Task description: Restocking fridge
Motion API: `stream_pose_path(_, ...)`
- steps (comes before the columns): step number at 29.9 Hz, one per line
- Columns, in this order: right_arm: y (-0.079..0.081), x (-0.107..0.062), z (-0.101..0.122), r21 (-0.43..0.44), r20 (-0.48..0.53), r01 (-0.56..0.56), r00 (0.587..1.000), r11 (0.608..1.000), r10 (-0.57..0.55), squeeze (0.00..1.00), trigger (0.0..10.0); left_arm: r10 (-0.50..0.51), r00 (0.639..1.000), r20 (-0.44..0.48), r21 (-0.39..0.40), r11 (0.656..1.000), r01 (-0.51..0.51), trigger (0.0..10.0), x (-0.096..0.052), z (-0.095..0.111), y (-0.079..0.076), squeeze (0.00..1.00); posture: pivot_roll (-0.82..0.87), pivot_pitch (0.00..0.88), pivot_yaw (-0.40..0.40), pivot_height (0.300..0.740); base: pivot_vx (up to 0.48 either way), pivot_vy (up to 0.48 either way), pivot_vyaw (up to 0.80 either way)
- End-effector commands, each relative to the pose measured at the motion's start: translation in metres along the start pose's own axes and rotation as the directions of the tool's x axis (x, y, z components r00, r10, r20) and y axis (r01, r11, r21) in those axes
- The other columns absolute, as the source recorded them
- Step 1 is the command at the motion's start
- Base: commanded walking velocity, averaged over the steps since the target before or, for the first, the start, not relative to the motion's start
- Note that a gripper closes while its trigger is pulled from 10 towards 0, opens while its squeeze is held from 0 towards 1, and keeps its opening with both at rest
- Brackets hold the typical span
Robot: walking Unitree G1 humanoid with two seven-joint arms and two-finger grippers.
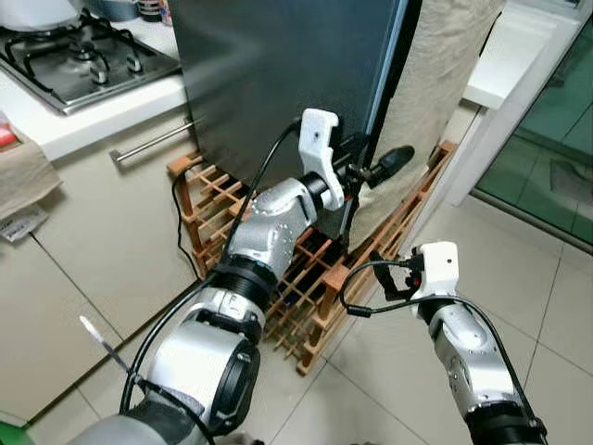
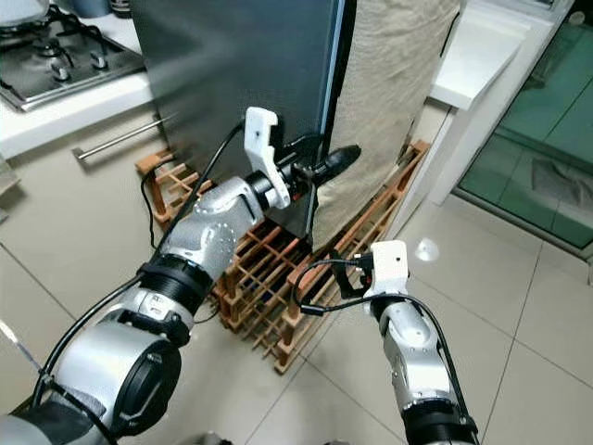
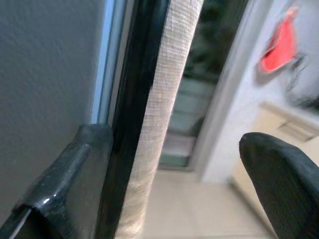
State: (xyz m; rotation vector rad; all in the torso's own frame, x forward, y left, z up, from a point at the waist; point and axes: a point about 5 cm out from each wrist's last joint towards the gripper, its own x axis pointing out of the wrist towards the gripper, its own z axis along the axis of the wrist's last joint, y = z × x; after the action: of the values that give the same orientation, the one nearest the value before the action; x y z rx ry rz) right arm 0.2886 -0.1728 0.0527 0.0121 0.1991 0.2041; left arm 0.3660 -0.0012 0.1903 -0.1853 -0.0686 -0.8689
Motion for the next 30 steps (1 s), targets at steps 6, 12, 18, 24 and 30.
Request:
stream_pose_path(6,-0.005,0.001,0.004,-0.011,0.025,0.042,0.999,0.999,-0.042,0.00,10.0,0.070,0.995,-0.067,0.017,0.997,-0.069,10.0,0.018,-0.022,-0.033,0.00,-0.12,0.000,-0.006,0.735,0.000,0.000,0.00)
stream_pose_path(12,-0.008,0.001,0.006,-0.009,0.045,0.069,0.997,0.998,-0.068,0.00,10.0,0.102,0.993,-0.061,0.017,0.995,-0.102,10.0,0.011,-0.025,-0.026,0.00,-0.11,0.000,-0.003,0.735,0.000,0.000,0.00)
stream_pose_path(18,-0.013,0.001,0.016,-0.016,0.110,0.123,0.987,0.992,-0.120,0.00,10.0,0.218,0.973,-0.082,0.078,0.974,-0.212,10.0,0.008,-0.029,-0.016,0.00,-0.11,0.000,-0.001,0.735,0.000,0.000,0.00)
stream_pose_path(24,-0.014,0.001,0.019,-0.005,0.130,0.147,0.981,0.989,-0.145,0.00,10.0,0.367,0.924,-0.106,0.149,0.925,-0.350,10.0,-0.001,-0.033,0.006,0.00,-0.11,0.000,0.011,0.735,0.000,0.000,0.00)
stream_pose_path(30,-0.009,0.001,0.017,-0.003,0.134,0.145,0.981,0.989,-0.143,0.00,10.0,0.382,0.914,-0.136,0.178,0.917,-0.357,10.0,-0.001,-0.033,0.011,0.00,-0.12,0.000,0.021,0.735,0.000,0.000,0.00)
